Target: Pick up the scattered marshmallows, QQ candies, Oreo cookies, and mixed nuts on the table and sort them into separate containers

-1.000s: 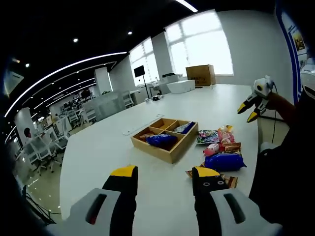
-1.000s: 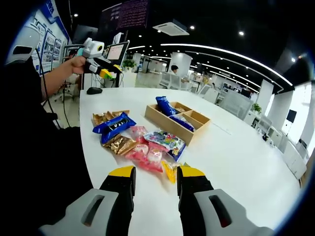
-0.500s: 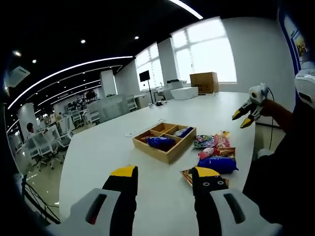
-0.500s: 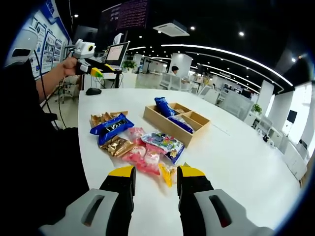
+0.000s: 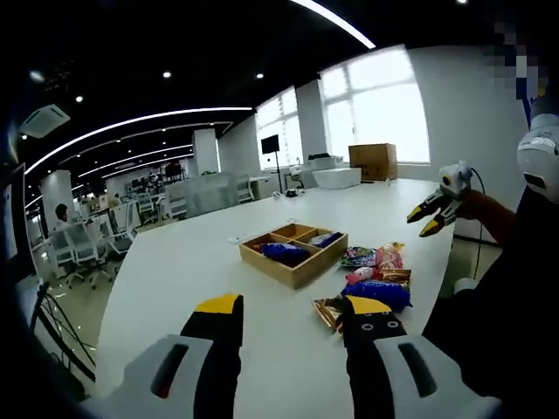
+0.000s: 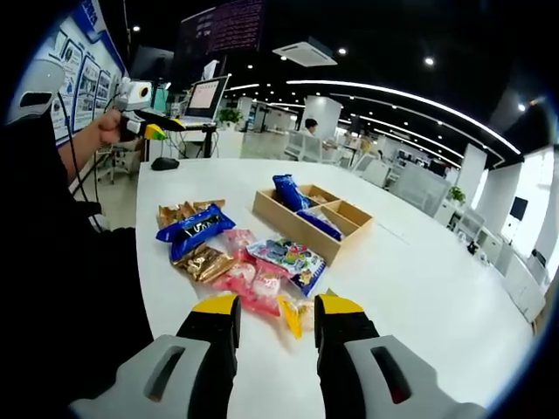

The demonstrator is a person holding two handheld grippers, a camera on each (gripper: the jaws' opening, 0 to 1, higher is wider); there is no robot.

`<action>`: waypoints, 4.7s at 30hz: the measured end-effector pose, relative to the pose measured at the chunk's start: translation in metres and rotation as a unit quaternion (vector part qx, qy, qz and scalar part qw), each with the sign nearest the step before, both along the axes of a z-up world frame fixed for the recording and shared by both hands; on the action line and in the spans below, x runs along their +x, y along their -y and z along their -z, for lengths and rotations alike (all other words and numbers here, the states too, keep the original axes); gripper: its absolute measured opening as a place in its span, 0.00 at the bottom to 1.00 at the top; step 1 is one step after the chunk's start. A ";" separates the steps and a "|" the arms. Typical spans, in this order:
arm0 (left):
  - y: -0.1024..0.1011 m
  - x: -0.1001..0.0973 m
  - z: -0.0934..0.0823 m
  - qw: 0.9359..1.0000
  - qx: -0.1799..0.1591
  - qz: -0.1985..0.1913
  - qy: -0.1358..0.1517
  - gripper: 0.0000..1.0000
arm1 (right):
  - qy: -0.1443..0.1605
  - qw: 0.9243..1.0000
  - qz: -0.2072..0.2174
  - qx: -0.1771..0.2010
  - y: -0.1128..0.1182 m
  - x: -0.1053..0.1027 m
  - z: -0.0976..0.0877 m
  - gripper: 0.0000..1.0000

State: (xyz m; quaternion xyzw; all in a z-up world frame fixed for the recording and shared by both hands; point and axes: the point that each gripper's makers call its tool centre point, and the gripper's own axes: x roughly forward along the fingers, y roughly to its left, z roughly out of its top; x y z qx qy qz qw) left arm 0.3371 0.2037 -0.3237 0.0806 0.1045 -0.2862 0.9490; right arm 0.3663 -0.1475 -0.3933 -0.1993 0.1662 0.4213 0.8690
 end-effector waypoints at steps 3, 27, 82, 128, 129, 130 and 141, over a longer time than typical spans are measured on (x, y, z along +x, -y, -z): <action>0.002 -0.006 0.002 1.000 -0.007 0.000 -0.001 0.50 | 0.002 1.000 -0.002 -0.001 0.000 0.000 -0.001 0.30; 0.033 -0.020 0.021 0.999 -0.020 0.036 -0.027 0.53 | -0.005 1.000 0.000 -0.029 0.010 0.010 0.005 0.31; 0.028 -0.026 0.033 0.998 -0.016 0.034 -0.046 0.49 | -0.105 0.988 -0.090 -0.073 -0.008 0.060 0.048 0.32; 0.027 -0.025 0.038 0.998 -0.021 0.033 -0.053 0.49 | -0.129 0.988 -0.082 -0.025 -0.019 0.072 0.071 0.19; 0.027 -0.025 0.038 0.998 -0.021 0.033 -0.053 0.49 | -0.130 0.988 -0.081 -0.022 -0.019 0.072 0.070 0.19; 0.027 -0.025 0.037 0.998 -0.021 0.032 -0.053 0.48 | -0.131 0.988 -0.080 -0.021 -0.019 0.072 0.070 0.19; 0.027 -0.025 0.039 0.998 -0.022 0.033 -0.054 0.48 | -0.132 0.988 -0.074 -0.003 -0.013 0.076 0.066 0.17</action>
